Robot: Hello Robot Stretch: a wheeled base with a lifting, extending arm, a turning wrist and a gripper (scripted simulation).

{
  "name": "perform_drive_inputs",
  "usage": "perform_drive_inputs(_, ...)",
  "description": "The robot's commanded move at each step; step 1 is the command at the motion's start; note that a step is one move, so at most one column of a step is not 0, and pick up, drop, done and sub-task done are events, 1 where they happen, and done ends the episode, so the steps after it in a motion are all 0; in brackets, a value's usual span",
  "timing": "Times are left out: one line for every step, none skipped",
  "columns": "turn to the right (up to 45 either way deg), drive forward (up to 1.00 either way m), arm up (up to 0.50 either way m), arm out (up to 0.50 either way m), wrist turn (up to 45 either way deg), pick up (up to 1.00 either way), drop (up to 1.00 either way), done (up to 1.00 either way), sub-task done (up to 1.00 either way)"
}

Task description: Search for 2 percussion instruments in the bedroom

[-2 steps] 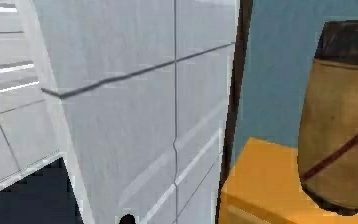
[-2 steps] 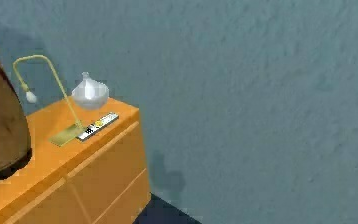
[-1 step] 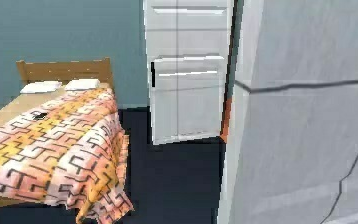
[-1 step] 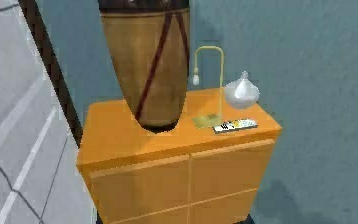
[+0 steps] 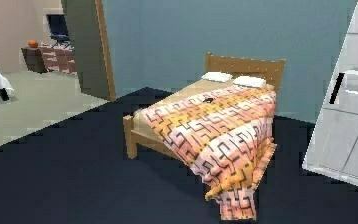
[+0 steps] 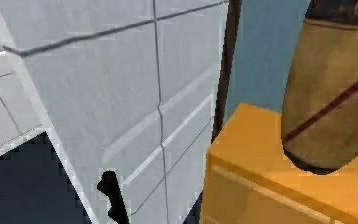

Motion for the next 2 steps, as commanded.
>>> perform_drive_inputs(-24.0,0.0,0.0,0.0,0.0,0.0,0.0,0.0,0.0)
perform_drive_inputs(0.0,0.45,0.0,0.0,0.0,0.0,0.0,0.0,0.0)
